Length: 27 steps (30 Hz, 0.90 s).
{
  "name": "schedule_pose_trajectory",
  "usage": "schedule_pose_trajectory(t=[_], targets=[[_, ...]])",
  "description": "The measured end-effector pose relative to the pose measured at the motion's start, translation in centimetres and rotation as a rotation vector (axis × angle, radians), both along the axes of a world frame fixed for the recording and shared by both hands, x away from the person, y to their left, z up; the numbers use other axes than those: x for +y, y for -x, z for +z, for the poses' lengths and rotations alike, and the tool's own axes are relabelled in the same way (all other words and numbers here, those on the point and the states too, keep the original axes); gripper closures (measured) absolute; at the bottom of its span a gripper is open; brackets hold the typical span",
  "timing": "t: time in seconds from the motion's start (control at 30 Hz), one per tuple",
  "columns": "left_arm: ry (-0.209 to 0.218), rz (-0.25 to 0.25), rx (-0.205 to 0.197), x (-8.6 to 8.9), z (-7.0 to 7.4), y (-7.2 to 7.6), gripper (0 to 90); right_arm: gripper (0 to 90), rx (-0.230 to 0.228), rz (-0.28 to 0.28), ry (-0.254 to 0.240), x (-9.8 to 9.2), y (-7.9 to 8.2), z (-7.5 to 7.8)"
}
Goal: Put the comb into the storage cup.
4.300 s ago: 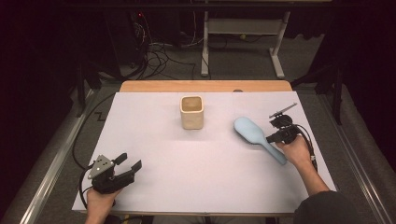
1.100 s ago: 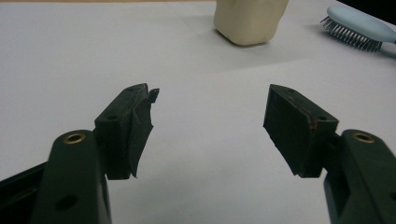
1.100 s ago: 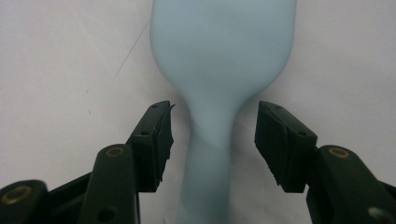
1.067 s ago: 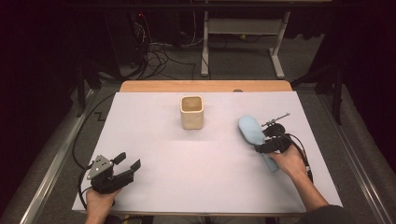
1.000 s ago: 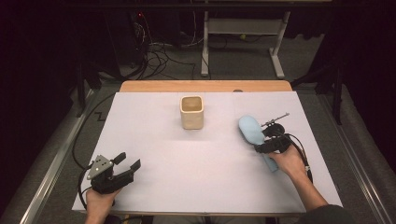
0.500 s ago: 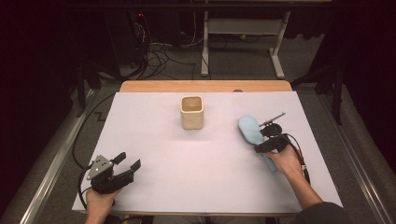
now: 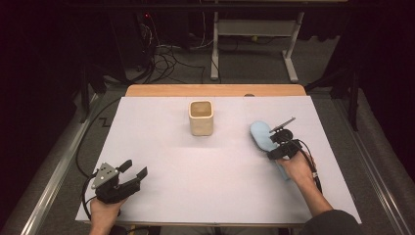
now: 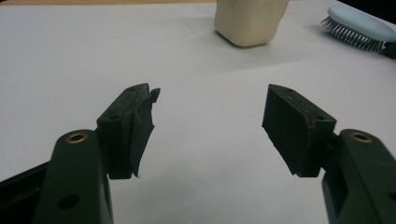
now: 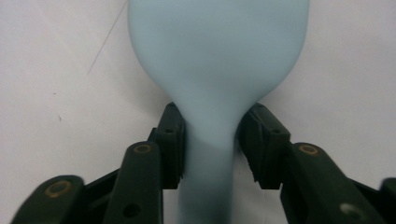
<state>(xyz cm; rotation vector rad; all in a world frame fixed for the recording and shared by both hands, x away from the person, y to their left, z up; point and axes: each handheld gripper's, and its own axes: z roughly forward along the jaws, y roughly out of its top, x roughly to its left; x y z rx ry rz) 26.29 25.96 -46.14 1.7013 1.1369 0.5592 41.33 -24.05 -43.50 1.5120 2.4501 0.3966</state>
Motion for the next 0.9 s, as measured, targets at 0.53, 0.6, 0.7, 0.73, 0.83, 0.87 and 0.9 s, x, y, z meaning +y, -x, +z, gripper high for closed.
schedule_pose_trajectory(t=[0.53, 0.6, 0.7, 0.73, 0.83, 0.87, 0.9], targets=[[0.0, -0.006, 0.011, 0.05, -0.1, -0.13, 33.8, 70.5, 0.024, 0.03, -0.02, -0.4, -0.48, 0.15], [-0.001, -0.005, 0.009, 0.06, -0.08, -0.11, 33.8, 70.5, 0.025, 0.038, -0.016, -0.4, -0.47, 0.19], [0.0, -0.005, 0.008, 0.08, -0.07, -0.09, 33.8, 70.6, 0.004, 0.06, -0.005, -0.37, -0.34, 0.2], [0.0, -0.004, 0.009, 0.08, -0.07, -0.09, 33.8, 70.6, -0.004, 0.065, -0.001, -0.32, -0.25, 0.23], [0.003, -0.001, -0.001, 0.06, 0.05, 0.01, 34.2, 70.6, -0.016, 0.066, -0.018, -0.39, -0.02, 0.49], [0.002, -0.001, -0.002, 0.02, 0.06, 0.05, 34.2, 70.6, -0.017, 0.067, -0.021, -0.45, 0.04, 0.61], [-0.001, -0.001, -0.003, -0.01, 0.07, 0.07, 34.2, 70.6, -0.025, 0.071, -0.028, -0.55, 0.11, 0.73]])
